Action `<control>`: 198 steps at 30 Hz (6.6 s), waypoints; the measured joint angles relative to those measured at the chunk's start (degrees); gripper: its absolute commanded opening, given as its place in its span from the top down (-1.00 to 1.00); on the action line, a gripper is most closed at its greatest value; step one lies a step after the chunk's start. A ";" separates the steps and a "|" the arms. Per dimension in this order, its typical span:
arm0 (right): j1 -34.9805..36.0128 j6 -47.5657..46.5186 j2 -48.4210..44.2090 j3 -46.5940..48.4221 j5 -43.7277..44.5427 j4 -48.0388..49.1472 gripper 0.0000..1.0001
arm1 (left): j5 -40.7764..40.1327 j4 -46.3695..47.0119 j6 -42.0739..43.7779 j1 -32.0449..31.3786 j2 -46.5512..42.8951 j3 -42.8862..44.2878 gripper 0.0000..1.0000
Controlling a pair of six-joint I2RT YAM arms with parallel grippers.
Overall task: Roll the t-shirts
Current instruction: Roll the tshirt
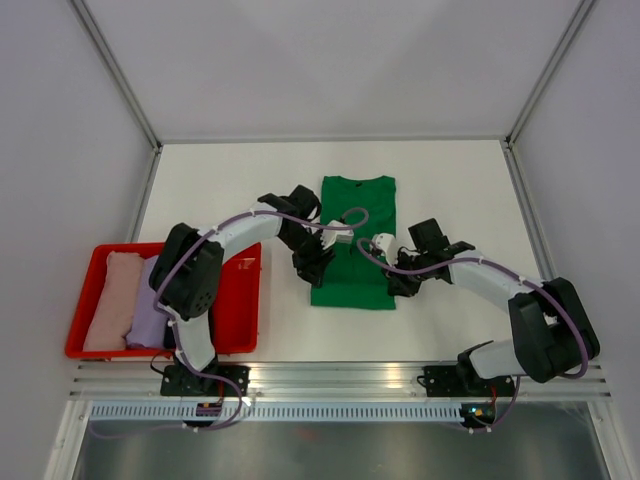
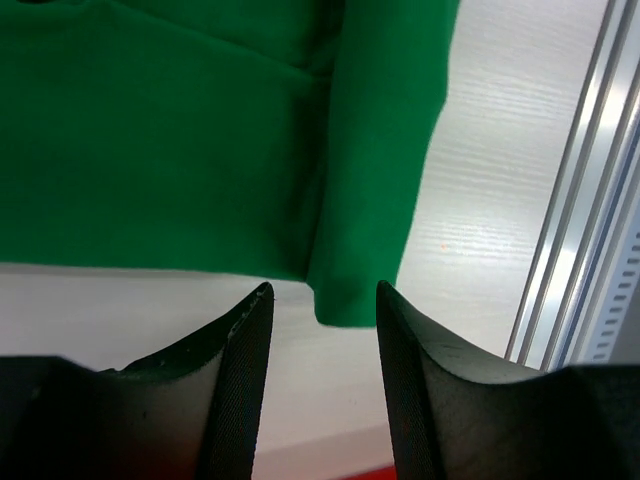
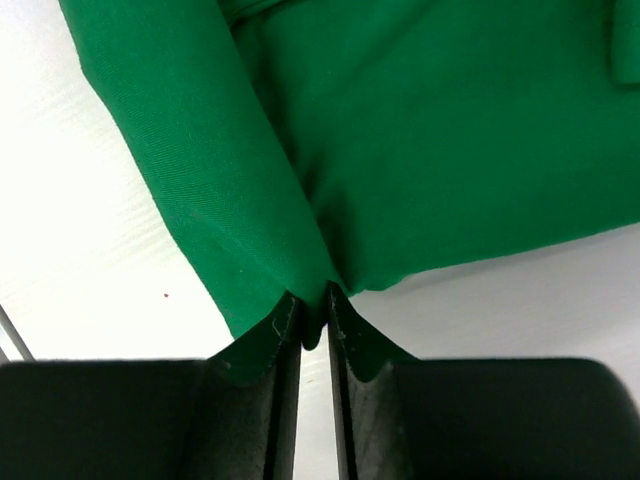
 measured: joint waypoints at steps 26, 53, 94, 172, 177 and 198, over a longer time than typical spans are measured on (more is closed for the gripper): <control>-3.67 30.23 -11.34 1.29 -8.20 3.34 0.99 | -6.99 7.89 -10.27 -1.11 7.41 0.00 0.02; -3.69 44.57 2.54 -6.05 -2.75 13.51 0.98 | -13.86 12.57 0.98 -4.55 -7.67 -2.67 -0.12; -6.25 22.67 -18.91 -1.77 1.29 7.72 0.26 | -16.06 8.85 10.27 -14.16 -5.79 -7.74 0.95; 0.46 -0.46 2.08 7.78 -1.92 -5.97 0.33 | 1.60 -10.97 2.89 1.22 9.07 5.33 0.95; -1.53 2.27 2.56 8.76 -2.12 -4.28 0.32 | 0.57 -8.28 -1.29 1.95 10.91 5.90 0.95; -9.81 20.37 10.73 7.76 -10.38 8.68 0.99 | -4.48 -3.10 -5.88 3.34 12.22 5.90 0.95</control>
